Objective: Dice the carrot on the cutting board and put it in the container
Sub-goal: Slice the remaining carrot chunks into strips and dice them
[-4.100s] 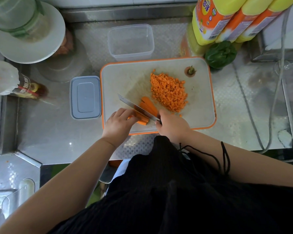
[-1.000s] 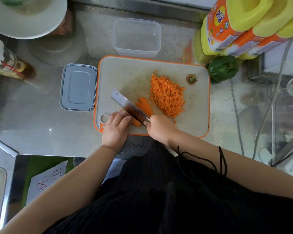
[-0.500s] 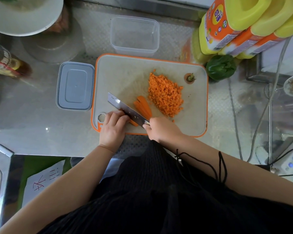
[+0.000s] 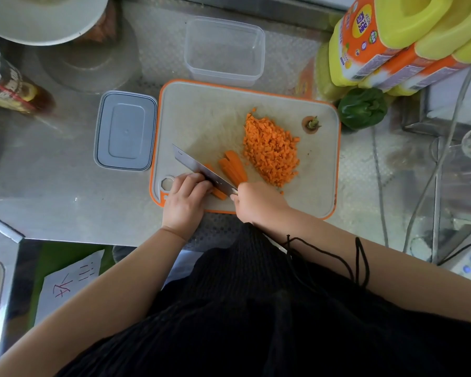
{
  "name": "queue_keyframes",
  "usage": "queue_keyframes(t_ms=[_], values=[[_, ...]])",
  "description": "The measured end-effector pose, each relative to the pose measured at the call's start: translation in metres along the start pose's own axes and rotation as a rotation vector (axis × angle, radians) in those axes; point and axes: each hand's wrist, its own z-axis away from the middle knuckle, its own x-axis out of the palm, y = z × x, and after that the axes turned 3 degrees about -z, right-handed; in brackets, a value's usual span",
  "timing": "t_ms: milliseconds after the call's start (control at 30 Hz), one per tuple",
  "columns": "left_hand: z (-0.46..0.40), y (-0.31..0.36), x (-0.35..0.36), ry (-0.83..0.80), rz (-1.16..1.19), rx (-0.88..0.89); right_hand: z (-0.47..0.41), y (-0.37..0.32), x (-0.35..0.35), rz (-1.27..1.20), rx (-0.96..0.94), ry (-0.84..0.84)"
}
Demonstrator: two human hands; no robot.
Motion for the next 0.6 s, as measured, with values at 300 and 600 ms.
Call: queue_keyframes(t_ms=[300, 600], values=[[0.001, -0.002, 0.002, 0.015, -0.016, 0.020, -0.008, 0.002, 0.013, -0.065, 0.021, 0.031], [0.002, -0.001, 0.001, 0.022, 0.025, -0.004, -0.007, 0.013, -0.001, -0.226, 0.010, 0.062]])
